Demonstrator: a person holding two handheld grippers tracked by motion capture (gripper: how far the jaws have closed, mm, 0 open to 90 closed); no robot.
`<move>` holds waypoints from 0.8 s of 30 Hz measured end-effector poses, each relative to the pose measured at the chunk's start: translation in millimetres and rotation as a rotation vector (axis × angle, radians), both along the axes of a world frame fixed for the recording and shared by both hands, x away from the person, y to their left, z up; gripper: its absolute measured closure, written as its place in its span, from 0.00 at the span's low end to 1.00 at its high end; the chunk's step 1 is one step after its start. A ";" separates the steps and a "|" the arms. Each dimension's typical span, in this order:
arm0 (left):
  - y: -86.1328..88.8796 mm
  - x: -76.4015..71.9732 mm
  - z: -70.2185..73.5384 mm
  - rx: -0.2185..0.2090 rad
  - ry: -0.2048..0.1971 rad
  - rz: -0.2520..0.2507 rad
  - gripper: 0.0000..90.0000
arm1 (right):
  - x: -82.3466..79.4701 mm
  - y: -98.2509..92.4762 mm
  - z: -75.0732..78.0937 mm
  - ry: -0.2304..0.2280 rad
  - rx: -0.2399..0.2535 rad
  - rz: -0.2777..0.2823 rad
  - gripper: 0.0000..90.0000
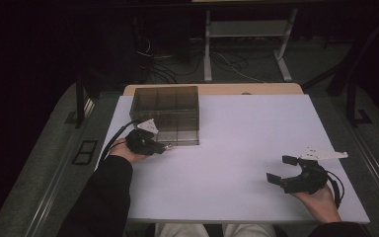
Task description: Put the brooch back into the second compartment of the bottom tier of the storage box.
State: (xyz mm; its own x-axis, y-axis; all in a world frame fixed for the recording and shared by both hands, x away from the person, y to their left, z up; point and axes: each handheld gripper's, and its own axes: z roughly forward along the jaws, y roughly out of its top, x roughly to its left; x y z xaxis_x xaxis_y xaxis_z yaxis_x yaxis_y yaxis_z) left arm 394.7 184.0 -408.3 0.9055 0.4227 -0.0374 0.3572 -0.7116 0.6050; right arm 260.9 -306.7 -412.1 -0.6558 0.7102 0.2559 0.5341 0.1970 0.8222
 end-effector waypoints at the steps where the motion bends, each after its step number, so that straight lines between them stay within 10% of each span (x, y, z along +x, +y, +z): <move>1: 0.1 0.4 1.2 0.002 -0.003 -0.004 0.87 | 0.1 0.0 0.0 -0.001 0.000 0.000 0.01; 24: -0.9 8.7 27.1 -0.002 -0.036 -0.007 0.87 | 0.3 -0.1 -0.1 -0.003 -0.002 0.000 0.00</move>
